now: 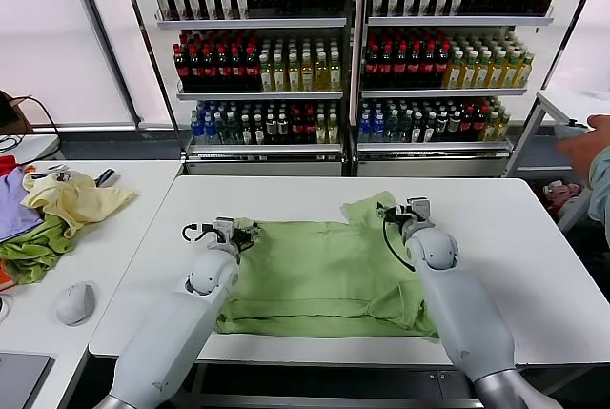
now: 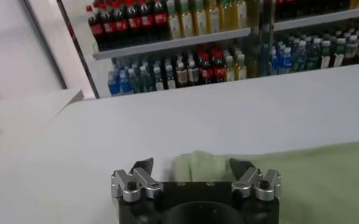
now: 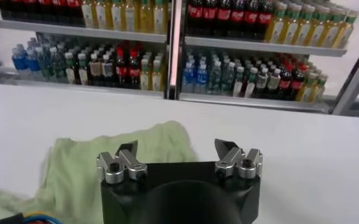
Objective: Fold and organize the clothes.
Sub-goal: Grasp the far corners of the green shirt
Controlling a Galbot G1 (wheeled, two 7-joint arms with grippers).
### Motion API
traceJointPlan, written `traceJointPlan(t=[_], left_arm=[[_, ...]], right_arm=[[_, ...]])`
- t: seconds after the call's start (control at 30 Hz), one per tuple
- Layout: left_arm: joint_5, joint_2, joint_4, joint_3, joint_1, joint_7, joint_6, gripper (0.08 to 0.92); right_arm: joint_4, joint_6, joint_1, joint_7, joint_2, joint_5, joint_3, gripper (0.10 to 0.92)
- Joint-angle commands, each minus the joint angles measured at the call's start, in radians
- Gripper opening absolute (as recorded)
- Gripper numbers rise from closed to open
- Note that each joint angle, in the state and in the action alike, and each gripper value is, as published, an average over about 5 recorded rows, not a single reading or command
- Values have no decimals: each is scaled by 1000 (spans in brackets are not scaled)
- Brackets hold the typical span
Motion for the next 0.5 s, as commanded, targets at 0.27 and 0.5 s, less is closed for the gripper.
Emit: traceJointPlan(t=[0.27, 0.5], left_arm=[[-95, 0, 17, 9, 10, 9, 22, 577], [-123, 18, -47, -5, 52, 22, -7, 377]], right_arm=[[-127, -13, 42, -16, 32, 10, -11, 673], [-65, -9, 3, -26, 18, 45, -8, 475]])
